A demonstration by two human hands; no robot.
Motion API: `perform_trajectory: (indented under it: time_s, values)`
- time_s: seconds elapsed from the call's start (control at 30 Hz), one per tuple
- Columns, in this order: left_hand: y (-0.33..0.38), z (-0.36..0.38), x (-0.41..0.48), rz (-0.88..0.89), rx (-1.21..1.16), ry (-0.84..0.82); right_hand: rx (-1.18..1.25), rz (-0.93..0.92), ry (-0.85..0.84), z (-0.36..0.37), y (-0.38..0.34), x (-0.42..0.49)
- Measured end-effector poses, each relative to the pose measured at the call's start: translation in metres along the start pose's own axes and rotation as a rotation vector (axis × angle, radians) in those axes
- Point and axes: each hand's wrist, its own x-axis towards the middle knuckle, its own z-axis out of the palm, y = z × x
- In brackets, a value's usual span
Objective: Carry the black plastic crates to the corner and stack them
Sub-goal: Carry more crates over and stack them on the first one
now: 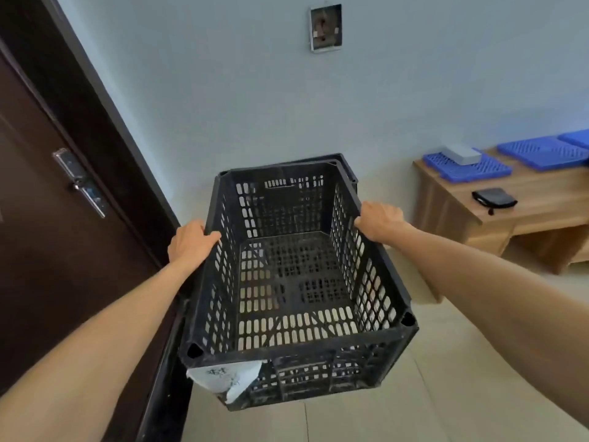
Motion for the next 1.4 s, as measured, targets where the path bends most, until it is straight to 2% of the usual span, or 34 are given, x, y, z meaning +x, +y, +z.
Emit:
perform_trajectory:
  time_s: [0.33, 0.53, 0.7, 0.83, 1.0, 1.2, 1.4]
  values:
    - [0.034, 0.005, 0.197, 0.018, 0.033, 0.134, 0.041, -0.103, 0.151, -0.017, -0.033, 0.204]
    - [0.075, 0.021, 0.322, 0.075, 0.007, 0.173, 0.026, -0.069, 0.218, -0.039, -0.038, 0.33]
    - [0.102, 0.044, 0.397, 0.164, 0.045, 0.146, -0.017, -0.006, 0.185, -0.036, -0.036, 0.387]
    - [0.121, 0.059, 0.457, 0.248, 0.052, 0.101, -0.021, 0.068, 0.157, -0.022, -0.036, 0.414]
    - [0.126, 0.078, 0.541, 0.348, 0.083, 0.027, 0.026, 0.174, 0.206, -0.011, -0.058, 0.449]
    - [0.122, 0.107, 0.626, 0.457, 0.089, -0.108, 0.094, 0.326, 0.215, -0.004, -0.094, 0.486]
    - [0.15, 0.135, 0.691, 0.55, 0.1, -0.266, 0.145, 0.467, 0.224, 0.002, -0.104, 0.516]
